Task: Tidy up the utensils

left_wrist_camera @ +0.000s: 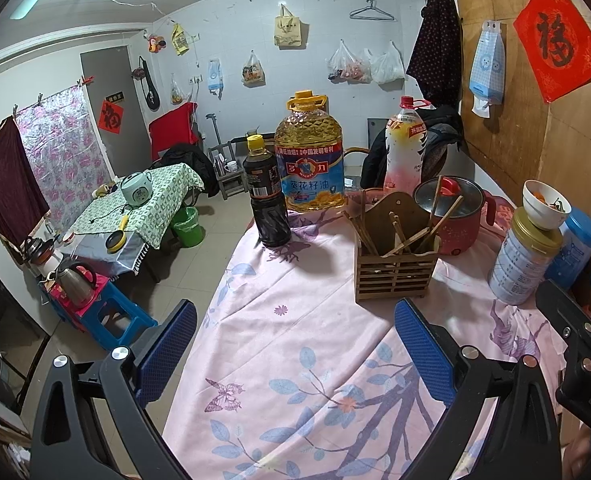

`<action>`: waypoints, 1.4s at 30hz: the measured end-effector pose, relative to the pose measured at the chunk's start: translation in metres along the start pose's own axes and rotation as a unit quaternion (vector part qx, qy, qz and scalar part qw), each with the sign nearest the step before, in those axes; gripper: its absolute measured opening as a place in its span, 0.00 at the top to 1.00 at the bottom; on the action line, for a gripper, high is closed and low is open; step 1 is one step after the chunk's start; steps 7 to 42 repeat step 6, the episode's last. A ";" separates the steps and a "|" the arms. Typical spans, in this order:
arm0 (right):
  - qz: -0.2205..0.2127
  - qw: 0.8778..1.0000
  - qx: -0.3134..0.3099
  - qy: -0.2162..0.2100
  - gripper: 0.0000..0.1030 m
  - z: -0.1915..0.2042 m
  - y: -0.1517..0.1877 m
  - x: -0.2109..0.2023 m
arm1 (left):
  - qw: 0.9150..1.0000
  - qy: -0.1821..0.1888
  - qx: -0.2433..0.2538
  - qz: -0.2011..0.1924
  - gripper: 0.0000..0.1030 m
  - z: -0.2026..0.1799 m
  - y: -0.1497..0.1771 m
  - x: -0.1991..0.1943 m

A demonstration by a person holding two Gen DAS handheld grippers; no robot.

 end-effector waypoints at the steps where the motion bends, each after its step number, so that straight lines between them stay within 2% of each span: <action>1: 0.000 1.000 0.000 0.000 0.06 0.000 0.000 0.000 | 1.000 -0.001 0.000 0.000 0.06 0.000 0.000 0.000; 42: -0.001 1.000 0.000 0.000 0.06 0.000 -0.001 -0.001 | 1.000 -0.003 -0.002 -0.002 0.06 0.002 0.004 -0.001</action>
Point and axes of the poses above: each gripper's, at about its wrist camera, not at the fingertips, and x roughly the way its jaws point, z to its left, y to its underside, the point moved 10 cm from there along x, roughly the way its jaws point, and after that the axes turned 9 degrees about x, right-handed, at the moved point
